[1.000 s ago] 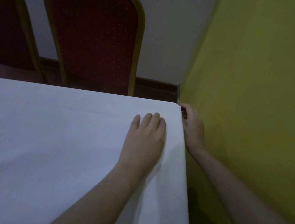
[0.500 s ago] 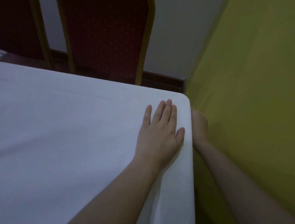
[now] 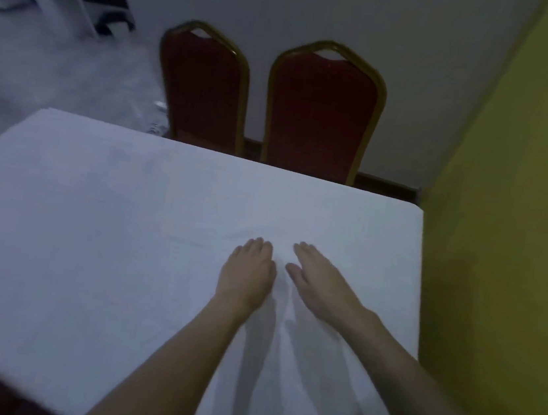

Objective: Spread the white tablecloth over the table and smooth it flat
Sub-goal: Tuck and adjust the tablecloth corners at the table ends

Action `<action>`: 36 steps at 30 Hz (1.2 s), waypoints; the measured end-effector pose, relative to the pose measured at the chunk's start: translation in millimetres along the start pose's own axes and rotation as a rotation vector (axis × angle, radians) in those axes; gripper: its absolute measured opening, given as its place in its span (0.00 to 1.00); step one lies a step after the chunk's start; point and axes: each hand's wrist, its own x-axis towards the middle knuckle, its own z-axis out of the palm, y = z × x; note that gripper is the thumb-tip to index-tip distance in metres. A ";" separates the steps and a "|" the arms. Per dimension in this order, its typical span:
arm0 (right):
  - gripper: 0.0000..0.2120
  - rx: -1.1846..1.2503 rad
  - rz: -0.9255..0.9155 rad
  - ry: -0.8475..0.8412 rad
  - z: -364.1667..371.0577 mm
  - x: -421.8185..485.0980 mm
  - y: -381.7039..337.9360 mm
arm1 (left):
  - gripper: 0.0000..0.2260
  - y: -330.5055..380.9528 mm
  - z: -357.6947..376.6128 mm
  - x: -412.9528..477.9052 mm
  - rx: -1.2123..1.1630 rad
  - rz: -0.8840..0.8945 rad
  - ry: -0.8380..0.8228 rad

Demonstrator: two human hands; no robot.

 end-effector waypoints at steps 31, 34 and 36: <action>0.17 -0.385 -0.812 -0.174 255.5 -129.5 -639.9 | 0.20 -466.5 -173.3 -595.8 -0.120 -0.710 0.285; 0.18 -0.371 -0.820 -0.213 286.0 -102.5 -672.3 | 0.20 -513.5 -166.7 -598.9 -0.151 -0.770 0.263; 0.19 -0.362 -0.793 -0.230 297.2 -85.9 -694.6 | 0.19 -539.5 -166.8 -596.2 -0.164 -0.777 0.257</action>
